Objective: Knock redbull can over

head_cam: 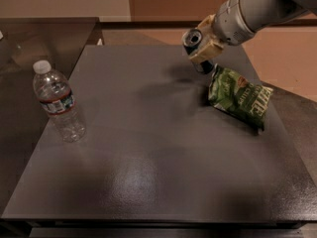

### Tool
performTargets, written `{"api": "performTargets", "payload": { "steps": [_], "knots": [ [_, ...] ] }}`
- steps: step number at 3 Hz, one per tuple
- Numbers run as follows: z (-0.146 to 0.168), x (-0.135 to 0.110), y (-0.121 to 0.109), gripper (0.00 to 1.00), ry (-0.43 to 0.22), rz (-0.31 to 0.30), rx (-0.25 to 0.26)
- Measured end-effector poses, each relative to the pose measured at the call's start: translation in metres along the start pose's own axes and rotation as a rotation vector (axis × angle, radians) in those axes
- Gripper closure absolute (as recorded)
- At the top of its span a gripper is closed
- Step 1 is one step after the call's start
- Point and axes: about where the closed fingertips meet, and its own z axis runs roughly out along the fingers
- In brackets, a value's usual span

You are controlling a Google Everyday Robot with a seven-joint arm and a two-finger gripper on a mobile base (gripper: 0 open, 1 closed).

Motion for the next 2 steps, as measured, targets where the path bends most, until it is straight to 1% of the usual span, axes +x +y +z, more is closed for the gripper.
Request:
{"api": "performTargets", "payload": {
  "steps": [1, 2],
  "knots": [
    [0.01, -0.009, 0.029, 0.82, 0.072, -0.14, -0.04],
    [0.022, -0.01, 0.052, 0.58, 0.105, -0.239, -0.09]
  ]
}}
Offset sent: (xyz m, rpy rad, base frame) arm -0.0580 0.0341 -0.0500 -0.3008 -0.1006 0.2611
